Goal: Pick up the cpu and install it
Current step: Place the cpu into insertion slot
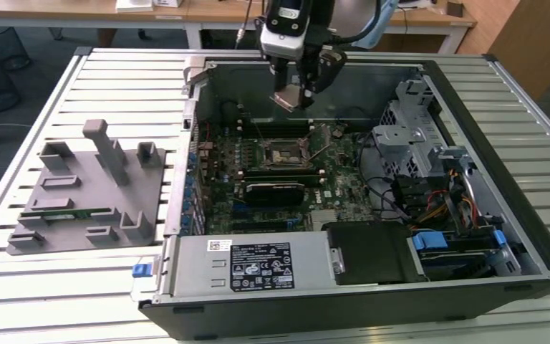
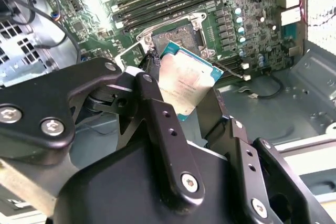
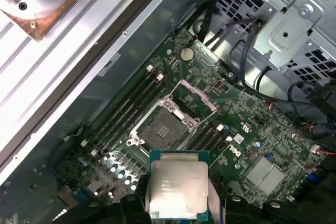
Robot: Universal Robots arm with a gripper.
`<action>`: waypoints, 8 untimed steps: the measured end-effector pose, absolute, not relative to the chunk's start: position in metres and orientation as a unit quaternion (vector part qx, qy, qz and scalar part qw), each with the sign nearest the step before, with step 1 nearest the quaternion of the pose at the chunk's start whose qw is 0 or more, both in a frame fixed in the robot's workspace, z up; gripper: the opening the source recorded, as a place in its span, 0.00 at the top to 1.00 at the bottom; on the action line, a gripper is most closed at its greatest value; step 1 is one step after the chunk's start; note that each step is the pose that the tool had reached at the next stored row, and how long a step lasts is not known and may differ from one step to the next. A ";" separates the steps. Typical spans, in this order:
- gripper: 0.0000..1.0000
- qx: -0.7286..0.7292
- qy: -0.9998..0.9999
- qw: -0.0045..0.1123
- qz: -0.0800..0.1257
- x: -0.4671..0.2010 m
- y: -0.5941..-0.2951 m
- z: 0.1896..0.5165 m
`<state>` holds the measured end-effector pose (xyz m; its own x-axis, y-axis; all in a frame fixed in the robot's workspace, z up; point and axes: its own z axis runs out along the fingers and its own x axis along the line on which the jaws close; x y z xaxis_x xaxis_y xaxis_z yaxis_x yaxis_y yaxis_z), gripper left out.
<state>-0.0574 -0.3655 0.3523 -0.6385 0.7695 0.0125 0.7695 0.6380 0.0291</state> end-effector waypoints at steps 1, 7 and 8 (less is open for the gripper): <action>0.47 0.430 0.903 0.001 0.016 -0.057 -0.366 0.352; 0.47 0.461 0.887 0.001 0.016 -0.057 -0.366 0.352; 0.47 0.466 0.885 0.001 0.016 -0.057 -0.366 0.352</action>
<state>-0.0574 -0.3655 0.3517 -0.5656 0.8246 0.0125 0.8245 0.5651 0.0292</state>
